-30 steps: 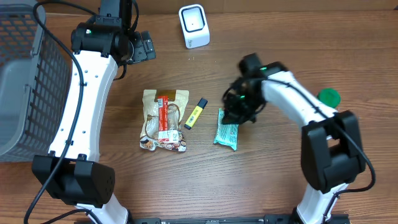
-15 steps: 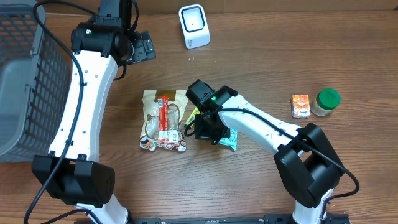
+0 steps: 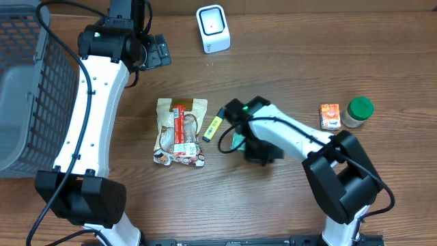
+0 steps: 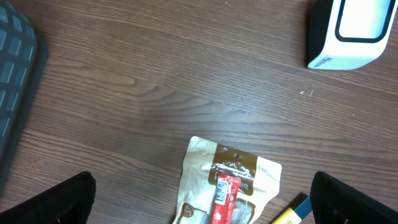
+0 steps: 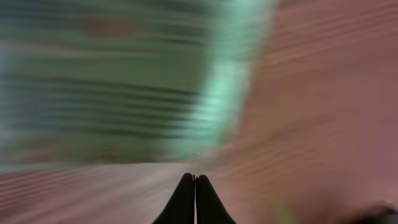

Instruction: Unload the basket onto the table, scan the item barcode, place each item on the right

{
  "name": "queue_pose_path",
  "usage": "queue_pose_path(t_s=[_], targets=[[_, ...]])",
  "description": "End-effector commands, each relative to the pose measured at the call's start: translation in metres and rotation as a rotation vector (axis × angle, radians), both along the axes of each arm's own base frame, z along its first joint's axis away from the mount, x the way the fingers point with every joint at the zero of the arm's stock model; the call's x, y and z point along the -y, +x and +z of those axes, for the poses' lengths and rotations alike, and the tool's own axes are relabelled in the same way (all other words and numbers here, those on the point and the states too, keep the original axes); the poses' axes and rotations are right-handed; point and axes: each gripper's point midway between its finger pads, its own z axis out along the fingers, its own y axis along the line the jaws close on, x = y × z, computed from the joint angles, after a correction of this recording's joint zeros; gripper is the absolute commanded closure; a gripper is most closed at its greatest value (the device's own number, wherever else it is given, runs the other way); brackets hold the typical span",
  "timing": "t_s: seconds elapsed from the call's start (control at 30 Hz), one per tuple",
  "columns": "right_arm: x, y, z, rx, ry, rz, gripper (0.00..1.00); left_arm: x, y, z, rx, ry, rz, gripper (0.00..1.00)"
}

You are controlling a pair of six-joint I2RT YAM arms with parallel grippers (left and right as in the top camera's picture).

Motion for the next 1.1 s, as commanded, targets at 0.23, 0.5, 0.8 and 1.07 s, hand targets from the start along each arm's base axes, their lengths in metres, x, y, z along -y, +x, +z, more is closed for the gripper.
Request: queue_pose_path(t_s=[0.23, 0.5, 0.8, 1.07], targets=[[0.059, 0.041, 0.011, 0.063, -0.002, -0.174, 0.96, 0.000, -0.001, 0.019, 0.046, 0.006, -0.012, 0.00], [0.032, 0.012, 0.022, -0.131, 0.239, -0.264, 0.96, 0.000, -0.001, 0.019, 0.046, 0.006, -0.012, 0.00], [0.006, -0.008, 0.009, -0.187, 0.313, -0.219, 0.96, 0.000, -0.001, 0.019, 0.046, 0.006, -0.012, 0.00], [-0.009, 0.015, -0.004, -0.082, 0.376, -0.186, 0.96, 0.000, -0.001, 0.019, 0.046, 0.006, -0.012, 0.00]])
